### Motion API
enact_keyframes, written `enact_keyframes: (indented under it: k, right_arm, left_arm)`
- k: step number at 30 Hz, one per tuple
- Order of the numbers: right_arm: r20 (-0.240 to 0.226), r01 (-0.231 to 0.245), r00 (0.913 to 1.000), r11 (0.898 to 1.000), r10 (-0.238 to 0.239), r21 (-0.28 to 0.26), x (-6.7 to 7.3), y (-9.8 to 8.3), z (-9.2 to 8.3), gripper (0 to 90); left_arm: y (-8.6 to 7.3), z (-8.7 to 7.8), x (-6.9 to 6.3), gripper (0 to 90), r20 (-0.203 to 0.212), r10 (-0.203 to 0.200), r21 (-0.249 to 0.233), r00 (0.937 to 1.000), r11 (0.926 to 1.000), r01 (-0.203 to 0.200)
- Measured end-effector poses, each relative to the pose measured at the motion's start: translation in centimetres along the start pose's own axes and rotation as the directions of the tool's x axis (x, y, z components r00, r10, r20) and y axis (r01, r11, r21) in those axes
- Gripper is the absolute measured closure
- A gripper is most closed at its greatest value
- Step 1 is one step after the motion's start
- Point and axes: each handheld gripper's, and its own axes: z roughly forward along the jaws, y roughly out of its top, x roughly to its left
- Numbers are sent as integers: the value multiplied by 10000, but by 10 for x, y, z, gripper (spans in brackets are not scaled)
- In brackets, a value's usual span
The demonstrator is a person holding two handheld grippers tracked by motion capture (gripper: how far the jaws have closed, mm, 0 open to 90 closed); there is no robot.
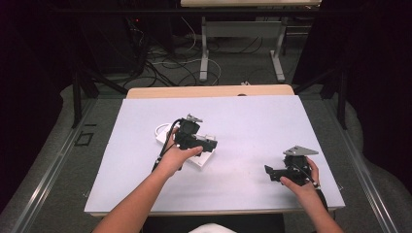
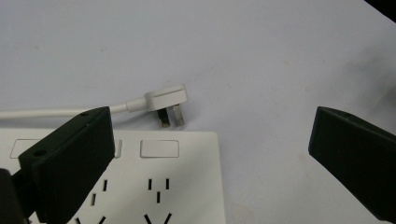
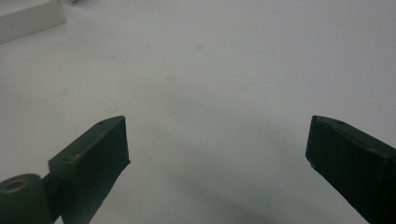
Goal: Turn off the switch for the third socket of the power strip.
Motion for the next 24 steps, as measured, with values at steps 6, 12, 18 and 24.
enact_keyframes:
  k: [6,12,18,24]
  right_arm:
    - [-7,-51,10000,10000,51,42,0,0,1,55]
    - [4,-48,10000,10000,48,36,1,0,1,55]
    - [-46,-58,10000,10000,58,25,1,0,1,55]
    - [-40,-52,10000,10000,52,-6,1,1,0,54]
  left_arm:
    - [-2,-8,3,2,105,12,-175,9999,9998,-11]
    - [-3,-19,7,2,179,-143,-379,9997,9992,149]
    - [-4,-30,10,2,87,-72,-341,9999,9994,75]
    - [-4,-39,10,2,32,-26,-412,10000,9991,27]
